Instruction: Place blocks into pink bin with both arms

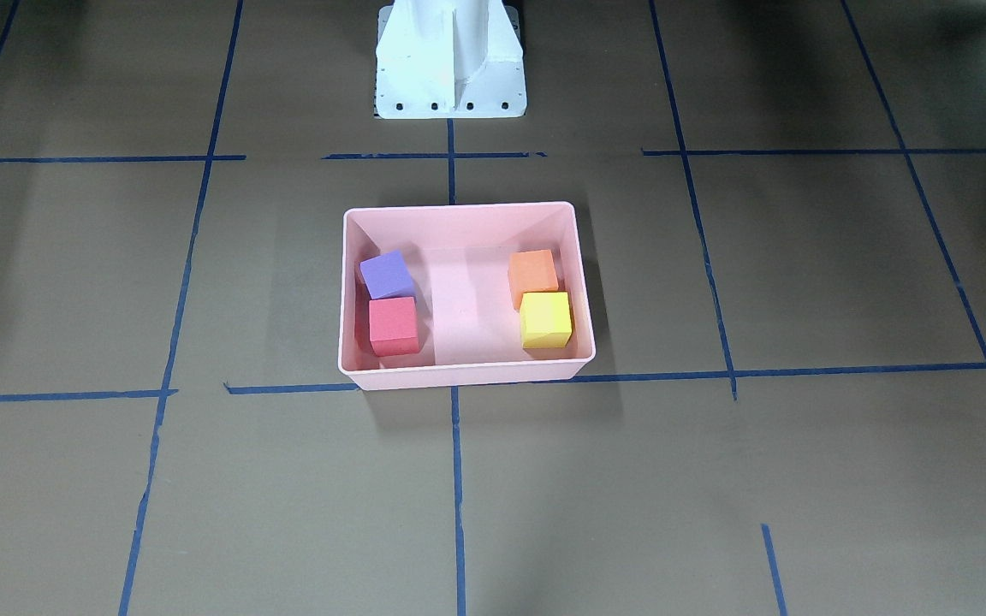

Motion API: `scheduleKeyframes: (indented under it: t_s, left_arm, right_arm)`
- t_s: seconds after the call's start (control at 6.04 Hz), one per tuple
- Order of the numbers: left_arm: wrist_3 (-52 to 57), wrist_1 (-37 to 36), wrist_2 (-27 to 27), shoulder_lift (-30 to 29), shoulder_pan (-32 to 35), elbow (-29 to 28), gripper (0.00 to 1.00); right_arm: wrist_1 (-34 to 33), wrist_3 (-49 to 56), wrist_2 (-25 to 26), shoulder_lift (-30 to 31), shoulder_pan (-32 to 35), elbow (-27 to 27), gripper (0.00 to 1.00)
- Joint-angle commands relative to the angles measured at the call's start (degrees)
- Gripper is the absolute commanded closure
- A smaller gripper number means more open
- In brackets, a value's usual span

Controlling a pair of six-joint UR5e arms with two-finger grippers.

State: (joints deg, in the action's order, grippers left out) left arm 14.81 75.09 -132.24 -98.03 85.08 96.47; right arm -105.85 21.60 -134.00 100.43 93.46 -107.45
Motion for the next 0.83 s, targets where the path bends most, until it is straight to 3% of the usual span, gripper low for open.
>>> scheduleKeyframes:
  t_s: [0.0,0.33,0.66]
  left_arm:
    - [0.48,1.03,-0.39,7.29,4.55,0.81,0.0]
    - [0.05,0.5,-0.73,9.79,4.92,1.53,0.0]
    - [0.48,0.76,-0.3,10.14,4.57,1.8,0.0]
  right_arm:
    - [0.9,-0.5,-0.3,-0.23,0.05,-0.21,0.0]
    - [9.13,-0.15,-0.21,3.26,0.14,0.4,0.0]
    - [9.7,-0.41,-0.21,4.16,0.14,2.67,0.0]
